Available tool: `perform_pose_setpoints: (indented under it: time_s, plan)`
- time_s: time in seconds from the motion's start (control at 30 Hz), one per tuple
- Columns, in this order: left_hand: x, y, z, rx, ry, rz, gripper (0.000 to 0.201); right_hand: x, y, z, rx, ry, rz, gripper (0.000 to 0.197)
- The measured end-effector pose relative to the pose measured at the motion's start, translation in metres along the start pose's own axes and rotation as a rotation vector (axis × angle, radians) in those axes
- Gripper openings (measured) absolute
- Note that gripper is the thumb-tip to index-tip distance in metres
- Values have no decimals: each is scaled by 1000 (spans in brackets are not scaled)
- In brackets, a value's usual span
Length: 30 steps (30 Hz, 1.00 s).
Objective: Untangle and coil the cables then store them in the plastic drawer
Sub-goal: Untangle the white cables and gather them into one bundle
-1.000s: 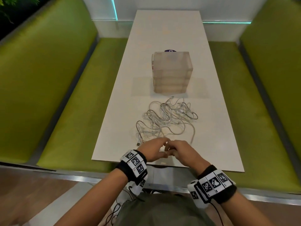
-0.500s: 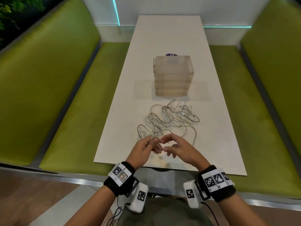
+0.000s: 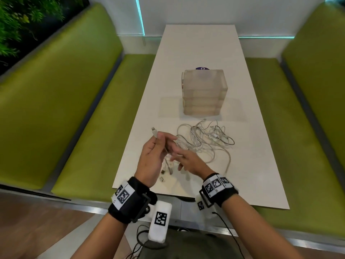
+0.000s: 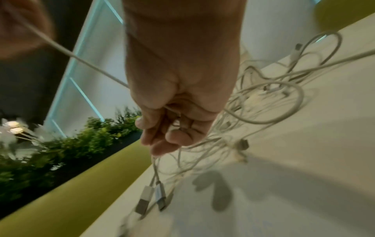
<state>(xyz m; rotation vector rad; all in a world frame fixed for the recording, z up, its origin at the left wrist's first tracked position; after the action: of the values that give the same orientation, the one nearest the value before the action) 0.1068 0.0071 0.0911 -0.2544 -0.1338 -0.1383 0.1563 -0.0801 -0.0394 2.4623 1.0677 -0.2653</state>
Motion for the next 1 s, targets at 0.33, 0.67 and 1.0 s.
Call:
perform_pose_setpoints:
  time_s: [0.33, 0.67, 1.0]
  plan:
    - [5, 58, -60, 353, 367, 92, 30, 7, 48, 0, -30, 8, 125, 26]
    - [19, 16, -97, 1039, 479, -78, 35, 13, 36, -15, -367, -148, 196, 28]
    - [25, 13, -48, 665, 249, -176, 20, 13, 45, -12, -314, -70, 208, 24]
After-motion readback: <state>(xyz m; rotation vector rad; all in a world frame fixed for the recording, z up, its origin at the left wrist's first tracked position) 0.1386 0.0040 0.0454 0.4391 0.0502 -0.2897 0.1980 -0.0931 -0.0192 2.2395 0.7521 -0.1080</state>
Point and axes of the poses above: each hand's wrist, its own x-axis towards the middle knuckle, its own y-axis out of the back of the hand, z = x × y, the point moved 10 cm from there along x, towards the middle knuckle, and after that the axes turned 12 degrees about -z, right-handed, at the moved point
